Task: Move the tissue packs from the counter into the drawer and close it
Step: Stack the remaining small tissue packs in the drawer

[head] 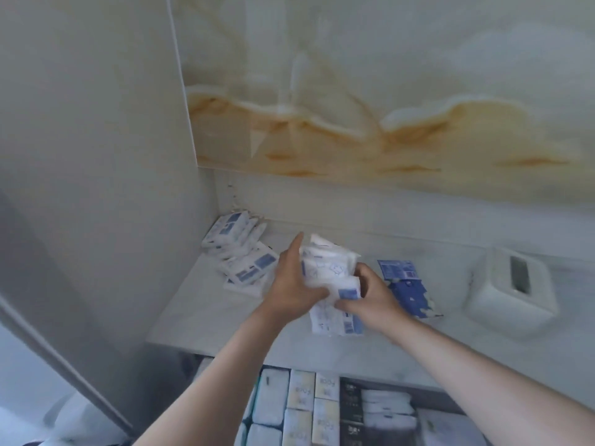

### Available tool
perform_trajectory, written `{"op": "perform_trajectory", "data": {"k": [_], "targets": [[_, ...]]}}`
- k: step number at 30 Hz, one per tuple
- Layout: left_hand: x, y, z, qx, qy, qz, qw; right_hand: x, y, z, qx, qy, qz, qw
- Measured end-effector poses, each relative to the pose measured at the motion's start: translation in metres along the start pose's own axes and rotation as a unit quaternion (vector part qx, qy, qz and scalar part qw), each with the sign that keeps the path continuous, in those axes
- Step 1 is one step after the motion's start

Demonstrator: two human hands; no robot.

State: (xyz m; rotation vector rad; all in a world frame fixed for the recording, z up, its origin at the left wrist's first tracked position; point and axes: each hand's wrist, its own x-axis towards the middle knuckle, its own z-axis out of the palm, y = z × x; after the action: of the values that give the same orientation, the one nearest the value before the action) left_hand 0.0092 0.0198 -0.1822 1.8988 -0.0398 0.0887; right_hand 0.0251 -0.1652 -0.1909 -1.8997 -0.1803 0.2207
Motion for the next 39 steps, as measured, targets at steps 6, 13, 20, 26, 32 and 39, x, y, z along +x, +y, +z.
{"op": "perform_trajectory", "data": {"k": [6,13,20,26,32,39], "targets": [[-0.027,-0.013,0.041,0.027,-0.030,0.026,0.999,-0.032,0.037,-0.026,-0.065,0.029,0.011,0.997],[-0.033,-0.013,0.042,0.076,-0.065,0.039,0.994,-0.034,0.029,-0.039,-0.176,-0.036,-0.030,0.983],[-0.037,-0.004,0.051,0.105,-0.111,0.022,0.988,-0.038,0.036,-0.039,-0.127,-0.034,-0.022,0.991],[-0.061,0.016,0.051,0.179,-0.113,0.066,0.975,-0.066,0.036,-0.051,-0.117,-0.049,-0.018,0.992],[-0.106,0.032,0.062,0.245,-0.083,0.105,0.960,-0.115,0.024,-0.070,-0.140,-0.118,0.012,0.983],[-0.159,0.018,0.106,0.213,-0.170,0.061,0.960,-0.161,0.017,-0.110,-0.253,-0.264,0.133,0.921]]}}
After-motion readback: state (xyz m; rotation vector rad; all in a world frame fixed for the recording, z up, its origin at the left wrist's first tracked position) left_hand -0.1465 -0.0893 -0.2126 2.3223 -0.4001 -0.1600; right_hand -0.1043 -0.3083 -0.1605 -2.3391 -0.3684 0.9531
